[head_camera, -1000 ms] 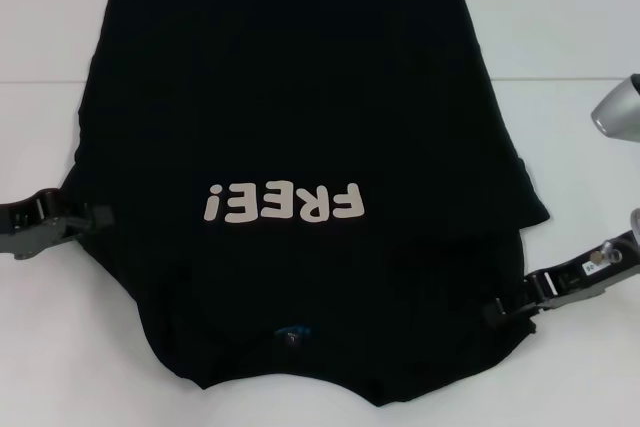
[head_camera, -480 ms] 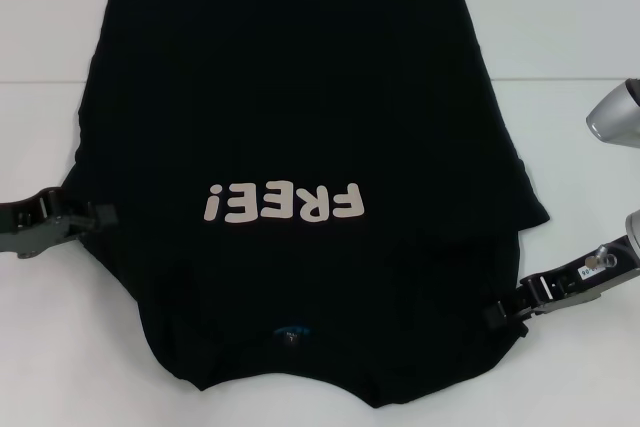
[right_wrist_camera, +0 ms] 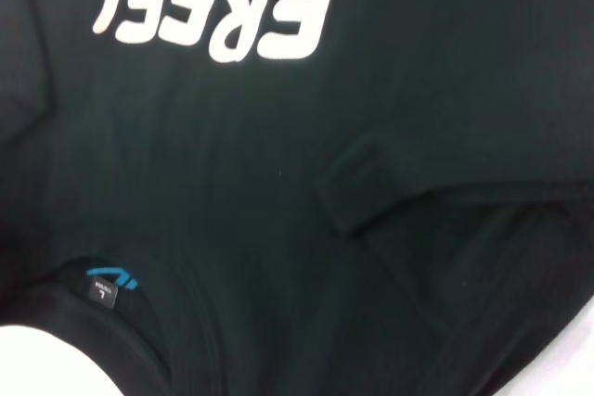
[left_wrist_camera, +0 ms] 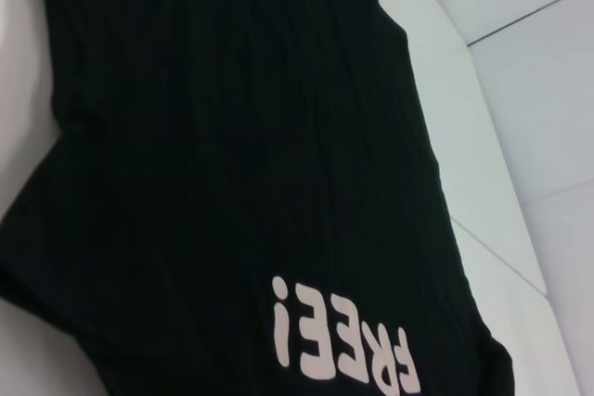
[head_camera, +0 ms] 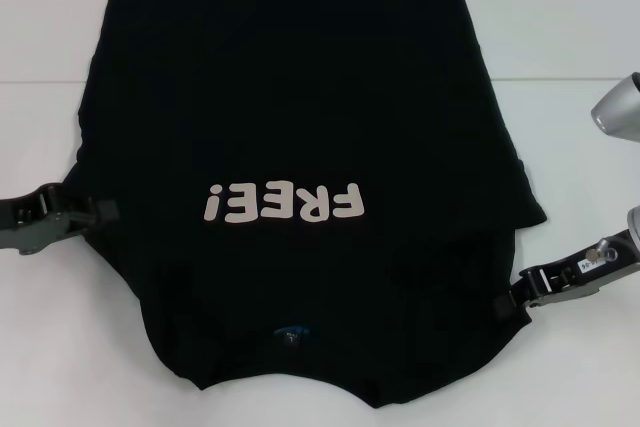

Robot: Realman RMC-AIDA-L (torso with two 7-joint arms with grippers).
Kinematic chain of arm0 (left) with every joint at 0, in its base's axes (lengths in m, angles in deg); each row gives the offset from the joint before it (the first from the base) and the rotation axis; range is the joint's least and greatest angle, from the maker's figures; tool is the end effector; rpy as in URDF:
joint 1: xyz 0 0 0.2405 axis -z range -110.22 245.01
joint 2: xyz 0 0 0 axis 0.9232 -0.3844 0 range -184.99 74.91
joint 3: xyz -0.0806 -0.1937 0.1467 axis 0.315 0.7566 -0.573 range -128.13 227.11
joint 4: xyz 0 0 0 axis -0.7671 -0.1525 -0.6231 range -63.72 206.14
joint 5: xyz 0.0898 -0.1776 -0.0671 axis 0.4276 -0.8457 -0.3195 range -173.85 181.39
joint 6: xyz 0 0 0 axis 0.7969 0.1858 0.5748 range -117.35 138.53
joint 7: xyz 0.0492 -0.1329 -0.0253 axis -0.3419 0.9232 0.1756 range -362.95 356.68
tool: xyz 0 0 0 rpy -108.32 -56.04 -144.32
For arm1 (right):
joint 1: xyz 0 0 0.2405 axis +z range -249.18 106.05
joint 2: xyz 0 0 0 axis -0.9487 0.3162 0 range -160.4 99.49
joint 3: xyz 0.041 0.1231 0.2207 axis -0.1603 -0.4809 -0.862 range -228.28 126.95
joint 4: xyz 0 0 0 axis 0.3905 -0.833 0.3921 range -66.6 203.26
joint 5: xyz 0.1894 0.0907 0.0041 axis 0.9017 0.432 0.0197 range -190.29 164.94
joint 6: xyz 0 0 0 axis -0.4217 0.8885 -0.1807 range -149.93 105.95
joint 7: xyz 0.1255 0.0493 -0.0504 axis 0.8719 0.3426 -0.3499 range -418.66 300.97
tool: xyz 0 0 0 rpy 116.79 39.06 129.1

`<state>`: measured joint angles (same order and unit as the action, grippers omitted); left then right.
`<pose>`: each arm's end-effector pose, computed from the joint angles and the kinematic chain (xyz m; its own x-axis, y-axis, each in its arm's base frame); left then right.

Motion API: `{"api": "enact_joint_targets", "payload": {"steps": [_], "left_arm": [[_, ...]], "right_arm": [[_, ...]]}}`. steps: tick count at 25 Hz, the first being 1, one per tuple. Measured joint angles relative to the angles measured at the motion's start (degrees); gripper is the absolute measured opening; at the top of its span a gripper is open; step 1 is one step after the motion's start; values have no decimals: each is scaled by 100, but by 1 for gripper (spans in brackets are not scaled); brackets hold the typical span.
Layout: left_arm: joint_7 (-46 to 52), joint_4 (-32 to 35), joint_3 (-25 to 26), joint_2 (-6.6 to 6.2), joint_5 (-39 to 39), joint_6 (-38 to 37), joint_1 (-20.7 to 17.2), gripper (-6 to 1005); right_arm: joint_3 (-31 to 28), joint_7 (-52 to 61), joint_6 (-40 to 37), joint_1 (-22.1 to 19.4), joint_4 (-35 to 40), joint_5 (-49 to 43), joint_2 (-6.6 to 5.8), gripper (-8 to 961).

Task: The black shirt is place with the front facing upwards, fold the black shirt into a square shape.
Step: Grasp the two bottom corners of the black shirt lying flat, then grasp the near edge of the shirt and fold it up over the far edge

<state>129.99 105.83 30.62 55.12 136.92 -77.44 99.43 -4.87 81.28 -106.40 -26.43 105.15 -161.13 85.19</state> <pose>-0.3307 0.3397 0.0767 0.0001 0.8584 0.5130 0.9871 -0.0823 0.1375 0.2592 0.3717 -0.0051 0.3544 -0.9351 0.0005 -0.9166 -0.3475 -0.1975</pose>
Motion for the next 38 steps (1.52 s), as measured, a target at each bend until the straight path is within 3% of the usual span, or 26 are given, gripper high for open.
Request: {"api": "enact_joint_targets", "payload": {"steps": [5, 15, 23, 30, 38], "left_arm": [[-1, -7, -25, -66, 10, -111, -37, 19], [-4, 18, -64, -288, 406, -706, -191, 19], [-33, 65, -85, -303, 643, -996, -250, 19], [-118, 123, -445, -310, 663, -1487, -330, 19], [-322, 345, -504, -271, 931, -2171, -655, 18]], "right_arm": [[-232, -33, -42, -38, 0, 11, -38, 37], [-694, -33, -601, -130, 18, 11, -234, 36], [-722, 10, -834, -205, 18, -19, -351, 37], [-621, 15, -1162, -329, 20, -59, -360, 37], [-572, -65, -1472, -714, 32, -63, -391, 38]]}}
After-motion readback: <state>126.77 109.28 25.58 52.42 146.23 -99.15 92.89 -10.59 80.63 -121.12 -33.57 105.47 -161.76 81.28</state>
